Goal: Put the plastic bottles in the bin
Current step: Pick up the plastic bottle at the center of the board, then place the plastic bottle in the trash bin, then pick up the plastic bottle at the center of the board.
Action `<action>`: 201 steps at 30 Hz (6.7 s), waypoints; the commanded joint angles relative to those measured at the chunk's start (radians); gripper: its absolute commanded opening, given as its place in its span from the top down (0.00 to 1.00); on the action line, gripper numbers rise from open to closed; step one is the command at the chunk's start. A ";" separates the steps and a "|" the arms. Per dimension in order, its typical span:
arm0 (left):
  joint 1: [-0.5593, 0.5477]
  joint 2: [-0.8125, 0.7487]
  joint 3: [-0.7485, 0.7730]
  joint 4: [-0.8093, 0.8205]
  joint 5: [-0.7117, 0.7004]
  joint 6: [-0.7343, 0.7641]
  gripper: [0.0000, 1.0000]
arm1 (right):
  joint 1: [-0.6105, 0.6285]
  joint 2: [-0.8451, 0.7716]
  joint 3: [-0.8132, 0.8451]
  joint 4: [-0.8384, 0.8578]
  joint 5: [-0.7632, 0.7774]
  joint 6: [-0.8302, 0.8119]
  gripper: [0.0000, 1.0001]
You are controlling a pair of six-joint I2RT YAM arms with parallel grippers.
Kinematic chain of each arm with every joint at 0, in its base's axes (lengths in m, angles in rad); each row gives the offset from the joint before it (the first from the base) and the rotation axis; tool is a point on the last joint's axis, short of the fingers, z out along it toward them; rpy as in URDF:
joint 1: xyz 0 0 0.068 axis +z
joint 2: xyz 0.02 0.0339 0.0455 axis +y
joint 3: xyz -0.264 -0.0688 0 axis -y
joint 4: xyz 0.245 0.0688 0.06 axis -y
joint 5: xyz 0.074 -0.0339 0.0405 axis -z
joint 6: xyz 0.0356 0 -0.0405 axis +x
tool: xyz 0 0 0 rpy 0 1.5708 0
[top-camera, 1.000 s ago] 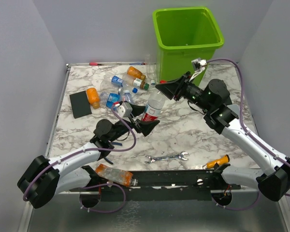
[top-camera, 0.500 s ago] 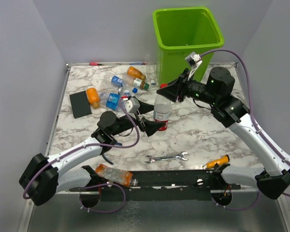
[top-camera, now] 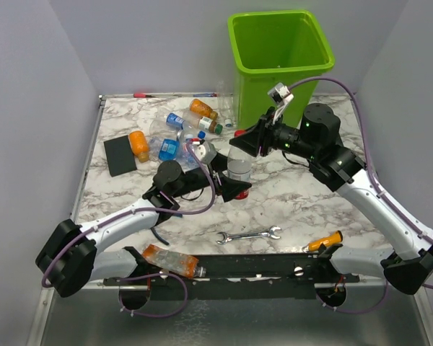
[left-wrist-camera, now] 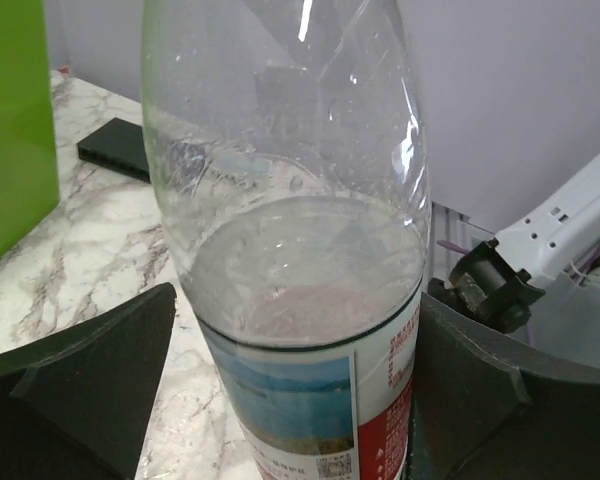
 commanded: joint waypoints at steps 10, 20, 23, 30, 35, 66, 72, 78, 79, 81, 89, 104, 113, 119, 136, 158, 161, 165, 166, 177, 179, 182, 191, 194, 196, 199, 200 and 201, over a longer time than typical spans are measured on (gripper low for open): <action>0.001 -0.331 -0.185 0.022 -0.586 0.151 0.01 | 0.008 0.004 0.359 -0.168 0.434 -0.186 1.00; 0.001 -0.422 -0.227 -0.008 -0.847 0.218 0.01 | 0.005 0.052 0.363 0.582 0.945 -0.449 1.00; 0.000 -0.413 -0.208 -0.059 -0.901 0.209 0.01 | -0.013 0.121 0.333 0.918 0.956 -0.582 1.00; 0.000 -0.419 -0.210 -0.067 -0.935 0.208 0.01 | -0.163 0.463 0.721 0.781 0.960 -0.597 1.00; 0.001 -0.419 -0.209 -0.071 -0.930 0.227 0.01 | -0.299 0.555 0.777 0.573 0.900 -0.376 1.00; -0.004 -0.400 -0.195 -0.076 -0.849 0.194 0.01 | -0.329 0.713 0.756 -0.141 0.650 -0.090 0.70; -0.004 -0.397 -0.197 -0.076 -0.855 0.197 0.01 | -0.329 0.700 0.840 -0.160 0.645 -0.080 0.35; -0.004 -0.390 -0.197 -0.079 -0.870 0.201 0.01 | -0.329 0.643 0.949 -0.147 0.628 -0.034 0.30; -0.004 -0.388 -0.197 -0.080 -0.875 0.202 0.01 | -0.329 0.607 0.904 -0.112 0.598 -0.021 0.30; -0.004 -0.382 -0.196 -0.083 -0.889 0.198 0.01 | -0.328 0.513 0.798 -0.018 0.508 0.016 0.31; -0.004 -0.361 -0.176 -0.148 -1.103 0.208 0.01 | -0.278 0.038 0.155 0.308 0.059 0.149 0.33; 0.208 0.115 0.195 -0.846 -1.124 -0.238 0.01 | -0.271 -0.457 -0.739 0.281 0.057 0.287 0.34; 0.375 0.268 0.317 -0.881 -0.971 -0.529 0.01 | -0.271 -0.483 -0.851 0.307 0.036 0.292 0.34; 0.380 0.397 0.417 -0.904 -1.018 -0.677 0.01 | -0.271 -0.489 -0.839 0.281 0.042 0.279 0.34; 0.373 0.560 0.422 -0.938 -0.989 -0.799 0.40 | -0.271 -0.534 -0.793 0.150 0.086 0.252 0.34; 0.356 0.123 0.213 -0.870 -0.817 -0.561 1.00 | -0.271 -0.494 -0.794 0.225 0.006 0.275 0.35; 0.347 0.038 0.153 -0.846 -0.776 -0.535 1.00 | -0.271 -0.481 -0.804 0.264 -0.019 0.292 0.35; 0.343 -0.091 0.011 -0.631 -0.630 -0.493 1.00 | -0.271 -0.435 -0.817 0.348 -0.122 0.338 0.34; 0.342 -0.124 -0.031 -0.552 -0.572 -0.488 1.00 | -0.270 -0.408 -0.818 0.384 -0.160 0.364 0.32; 0.282 -0.135 -0.073 -0.075 -0.223 -0.437 1.00 | -0.027 -0.066 -0.597 0.501 -0.018 0.408 0.23; 0.259 -0.139 -0.074 -0.058 -0.236 -0.419 1.00 | -0.016 -0.040 -0.604 0.564 0.045 0.445 0.22; 0.227 -0.150 -0.074 -0.049 -0.247 -0.387 1.00 | -0.015 0.012 -0.585 0.631 0.078 0.495 0.18; 0.164 -0.188 -0.085 -0.048 -0.281 -0.313 1.00 | -0.011 0.113 -0.547 0.726 0.065 0.594 0.19; 0.157 -0.191 -0.091 -0.048 -0.293 -0.309 1.00 | -0.010 0.127 -0.546 0.748 0.036 0.610 0.40; 0.155 -0.195 -0.093 -0.048 -0.304 -0.307 1.00 | -0.007 0.123 -0.554 0.761 0.024 0.614 0.58; 0.154 -0.203 -0.098 -0.049 -0.323 -0.301 0.74 | -0.007 0.089 -0.569 0.739 0.012 0.595 0.78; 0.155 -0.209 -0.098 -0.057 -0.332 -0.291 0.53 | -0.007 0.067 -0.573 0.704 0.017 0.575 0.84; 0.155 -0.218 -0.095 -0.079 -0.343 -0.274 0.32 | -0.007 0.030 -0.575 0.660 0.030 0.552 0.92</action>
